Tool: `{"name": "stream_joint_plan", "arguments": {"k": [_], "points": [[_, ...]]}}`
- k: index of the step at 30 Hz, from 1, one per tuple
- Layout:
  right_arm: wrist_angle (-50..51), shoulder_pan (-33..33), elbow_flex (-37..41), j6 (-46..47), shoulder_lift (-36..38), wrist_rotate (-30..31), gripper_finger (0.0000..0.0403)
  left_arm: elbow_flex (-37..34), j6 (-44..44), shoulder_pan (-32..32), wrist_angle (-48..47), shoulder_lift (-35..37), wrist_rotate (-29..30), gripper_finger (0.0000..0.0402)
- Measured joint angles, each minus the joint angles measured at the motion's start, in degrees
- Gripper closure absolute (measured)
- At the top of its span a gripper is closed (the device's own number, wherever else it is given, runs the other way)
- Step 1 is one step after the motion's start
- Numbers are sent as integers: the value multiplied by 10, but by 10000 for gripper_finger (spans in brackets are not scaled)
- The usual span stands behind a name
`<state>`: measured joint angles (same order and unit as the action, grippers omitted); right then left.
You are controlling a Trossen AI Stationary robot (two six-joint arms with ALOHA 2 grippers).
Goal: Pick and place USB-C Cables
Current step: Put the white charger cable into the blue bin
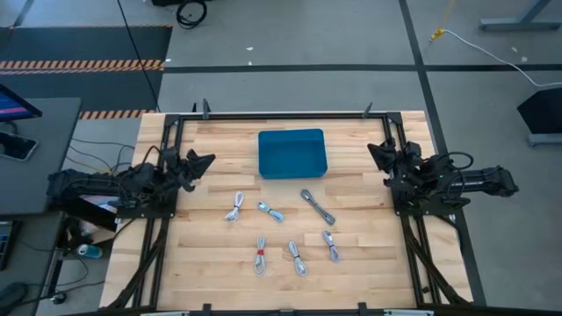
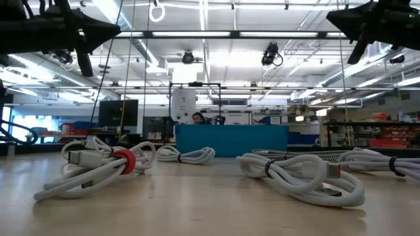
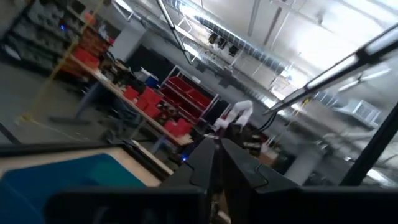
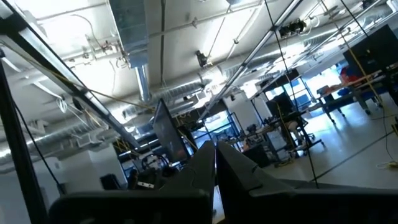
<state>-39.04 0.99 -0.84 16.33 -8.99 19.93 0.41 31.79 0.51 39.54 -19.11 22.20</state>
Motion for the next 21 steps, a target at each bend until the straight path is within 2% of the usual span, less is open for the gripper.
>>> {"name": "stream_joint_plan", "arguments": {"k": [3, 6, 9, 14, 17, 21], "points": [[-14, 0, 0, 32, 0, 7, 380, 18, -23, 0, -31, -1, 6, 348], [-25, 0, 0, 36, 0, 11, 370, 71, -44, 0, -103, -3, 6, 312], [-33, 0, -4, 32, 0, 22, 349, 150, -58, 0, -248, -23, 22, 265], [-25, 0, -50, -7, 0, 21, 308, 313, -50, 0, -531, -110, 46, 204], [25, 0, -100, -35, 0, 0, 289, 389, -3, 0, -660, -177, 45, 195], [167, 0, -189, -45, -4, -7, 277, 453, 53, 0, -772, -269, 45, 202]]}}
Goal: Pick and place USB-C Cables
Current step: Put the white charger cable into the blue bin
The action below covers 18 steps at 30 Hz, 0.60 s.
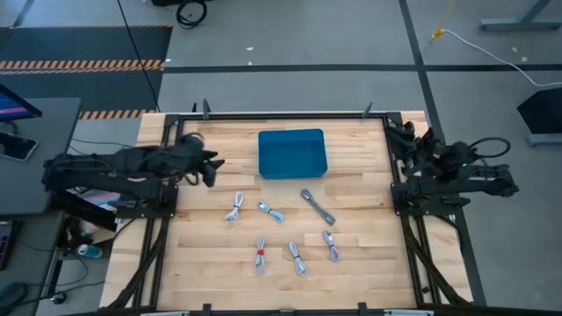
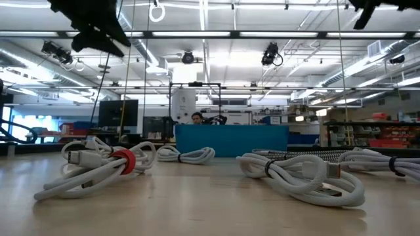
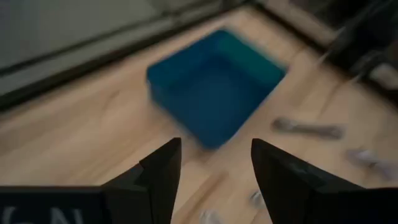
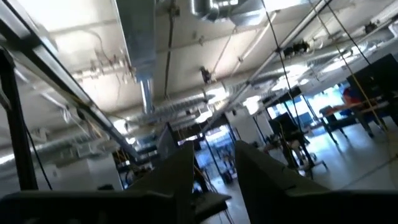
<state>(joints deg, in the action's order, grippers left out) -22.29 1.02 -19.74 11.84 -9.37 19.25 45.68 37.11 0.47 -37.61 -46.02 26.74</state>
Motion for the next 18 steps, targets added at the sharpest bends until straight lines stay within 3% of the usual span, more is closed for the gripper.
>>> {"name": "stream_joint_plan", "arguments": {"k": [5, 18], "points": [[130, 0, -103, -14, -35, -4, 276, 24, 49, 0, -25, -95, -20, 208], [200, 0, -248, -95, -105, -85, 276, 26, 180, -1, -39, -259, -175, 195]]}}
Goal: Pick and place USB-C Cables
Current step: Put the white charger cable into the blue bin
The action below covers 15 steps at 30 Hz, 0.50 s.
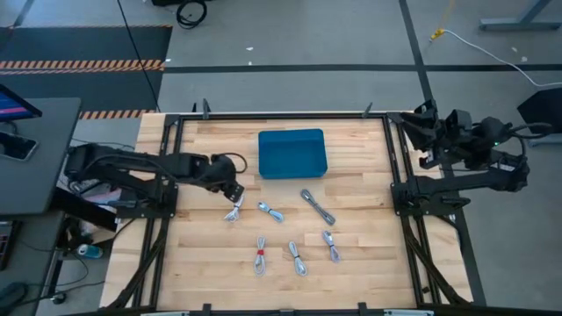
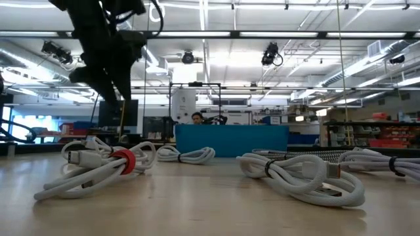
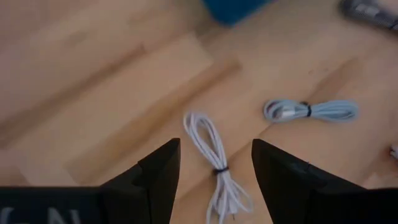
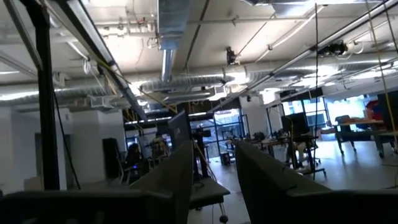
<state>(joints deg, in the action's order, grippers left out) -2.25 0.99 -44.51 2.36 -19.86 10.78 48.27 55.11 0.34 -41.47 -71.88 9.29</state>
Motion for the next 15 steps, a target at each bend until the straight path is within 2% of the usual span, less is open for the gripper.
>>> {"name": "stream_joint_plan", "arguments": {"k": [15], "points": [[33, 0, -7, 0, -4, 0, 276, 0, 93, -17, 21, -128, -76, 191]]}}
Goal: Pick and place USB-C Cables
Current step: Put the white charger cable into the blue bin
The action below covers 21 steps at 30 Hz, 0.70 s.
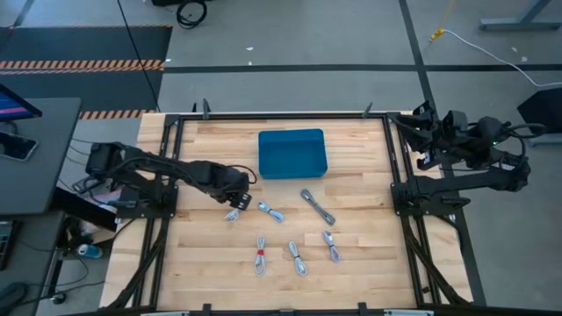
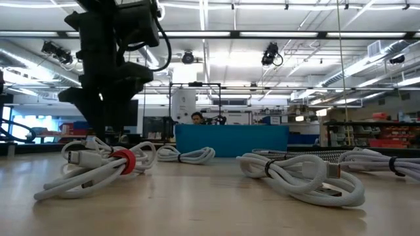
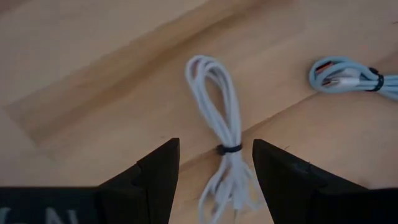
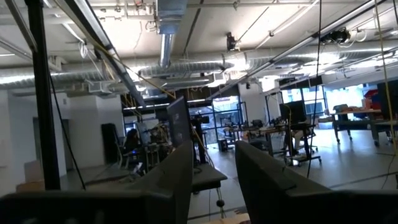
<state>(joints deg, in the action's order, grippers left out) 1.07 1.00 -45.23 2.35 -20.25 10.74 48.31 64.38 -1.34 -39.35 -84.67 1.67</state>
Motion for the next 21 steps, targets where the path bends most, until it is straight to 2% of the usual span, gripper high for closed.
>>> {"name": "stream_joint_plan", "arguments": {"k": [6, 21], "points": [[3, 0, 0, 0, 0, 0, 276, 0, 28, -12, 40, -14, -1, 191], [8, 0, 0, 0, 0, -6, 276, -1, 53, -41, 30, -61, 6, 191]]}}
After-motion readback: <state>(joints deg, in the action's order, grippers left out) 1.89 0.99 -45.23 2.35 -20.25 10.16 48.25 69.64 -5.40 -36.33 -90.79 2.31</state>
